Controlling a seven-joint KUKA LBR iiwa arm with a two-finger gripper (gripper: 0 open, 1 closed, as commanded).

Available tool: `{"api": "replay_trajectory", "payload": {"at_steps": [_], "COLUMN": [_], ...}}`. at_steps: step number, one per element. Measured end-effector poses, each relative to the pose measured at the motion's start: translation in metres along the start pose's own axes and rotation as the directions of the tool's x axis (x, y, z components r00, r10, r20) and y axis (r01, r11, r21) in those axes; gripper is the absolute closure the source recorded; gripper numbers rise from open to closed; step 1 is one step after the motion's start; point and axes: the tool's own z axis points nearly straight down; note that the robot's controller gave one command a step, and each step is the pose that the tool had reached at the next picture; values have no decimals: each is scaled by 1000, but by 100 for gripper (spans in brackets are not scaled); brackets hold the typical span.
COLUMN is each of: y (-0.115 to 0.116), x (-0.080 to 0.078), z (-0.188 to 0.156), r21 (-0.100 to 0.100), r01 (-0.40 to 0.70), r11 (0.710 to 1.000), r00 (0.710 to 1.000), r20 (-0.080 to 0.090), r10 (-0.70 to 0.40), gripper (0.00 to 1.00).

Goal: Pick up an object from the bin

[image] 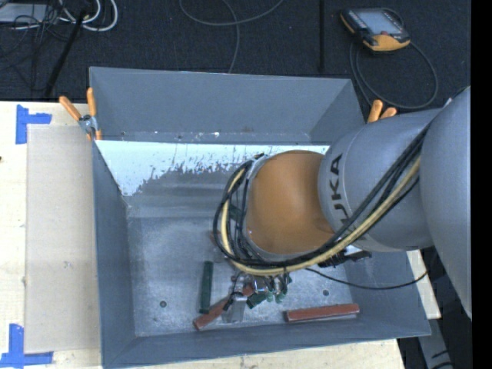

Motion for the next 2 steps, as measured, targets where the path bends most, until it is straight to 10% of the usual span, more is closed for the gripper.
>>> {"api": "replay_trajectory", "payload": {"at_steps": [2], "y": [-17], "x": [4], "z": [30], "r21": [-1], "r01": [169], "r11": [986], "r00": [986], "r20": [10], "r10": [-169], "gripper": [0]}}
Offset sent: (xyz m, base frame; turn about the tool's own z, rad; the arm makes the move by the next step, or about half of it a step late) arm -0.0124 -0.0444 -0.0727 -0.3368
